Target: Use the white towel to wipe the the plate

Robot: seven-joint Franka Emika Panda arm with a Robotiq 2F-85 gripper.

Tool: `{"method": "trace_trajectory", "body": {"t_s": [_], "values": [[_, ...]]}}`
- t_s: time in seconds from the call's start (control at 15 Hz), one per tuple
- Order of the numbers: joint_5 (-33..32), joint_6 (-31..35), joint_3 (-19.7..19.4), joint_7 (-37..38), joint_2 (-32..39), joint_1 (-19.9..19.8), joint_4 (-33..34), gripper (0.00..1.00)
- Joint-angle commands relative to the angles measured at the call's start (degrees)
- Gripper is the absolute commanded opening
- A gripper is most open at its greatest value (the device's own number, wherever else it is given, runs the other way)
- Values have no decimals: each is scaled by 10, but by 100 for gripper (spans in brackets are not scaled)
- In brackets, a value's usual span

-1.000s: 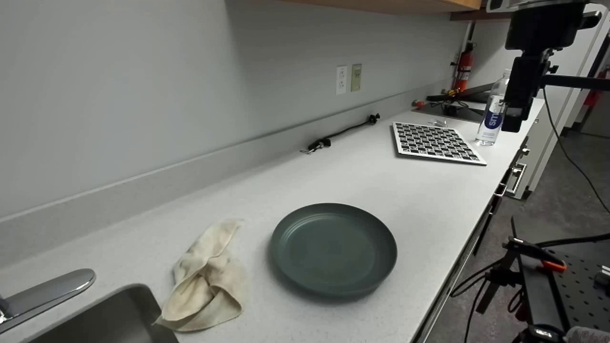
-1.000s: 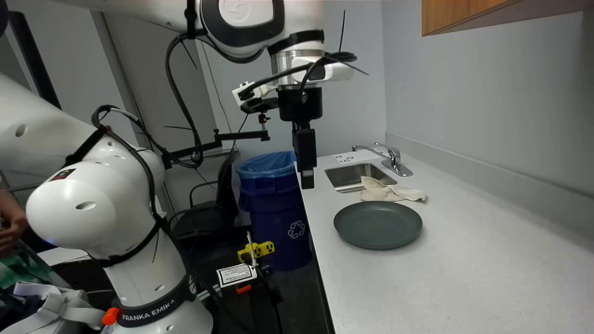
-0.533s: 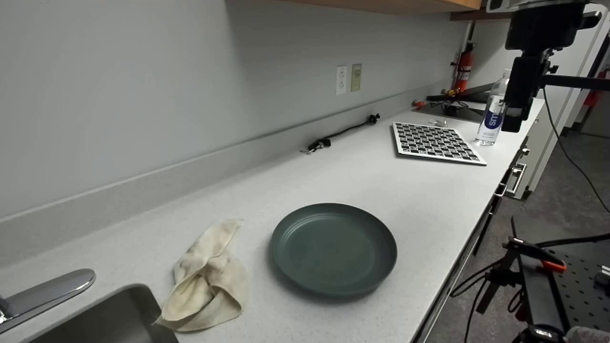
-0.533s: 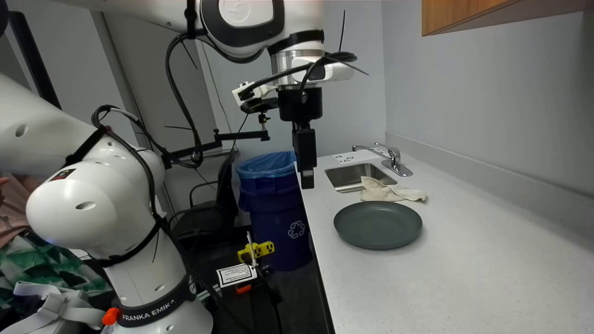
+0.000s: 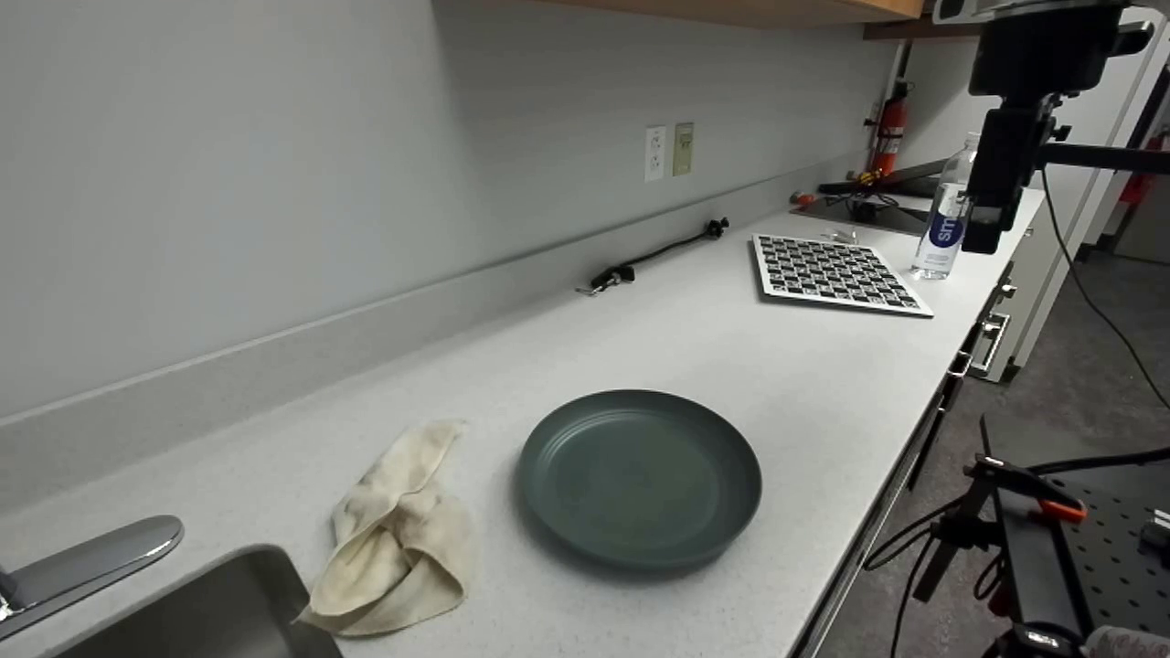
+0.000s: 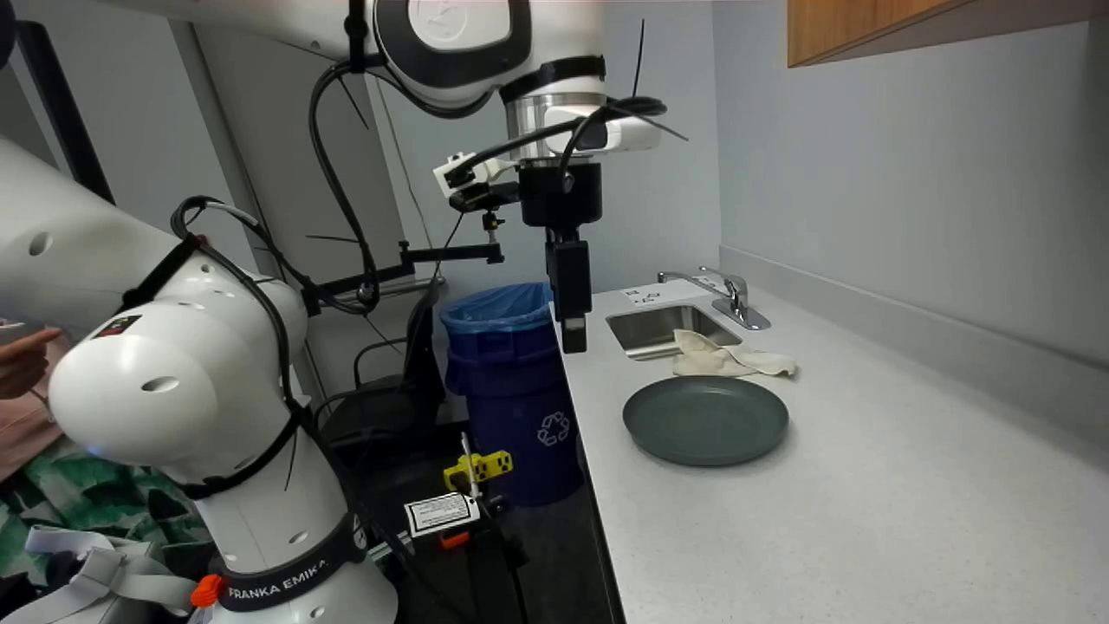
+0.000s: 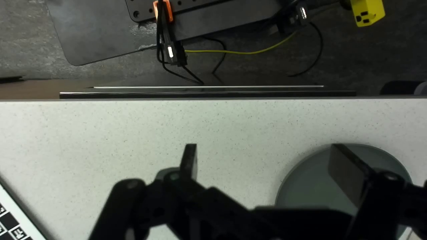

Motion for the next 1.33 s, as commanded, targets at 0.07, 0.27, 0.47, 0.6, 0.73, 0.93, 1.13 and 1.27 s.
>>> {"method": "trace_trajectory", "body": {"t_s": [0.07,0.27,0.47,0.6,0.73,0.93,1.13,1.27], "values": [[1,-1,2,-1,0,-2,1,100],[1,-1,2,-1,0,-2,1,100],[1,-1,2,-1,0,-2,1,100],[1,-1,2,-1,0,-2,1,100],[1,-1,2,-1,0,-2,1,100],[1,-1,2,-1,0,-2,1,100],[1,-1,2,-1,1,-2,1,100],[-2,-4,0,-10,3,-1,2,100]]}}
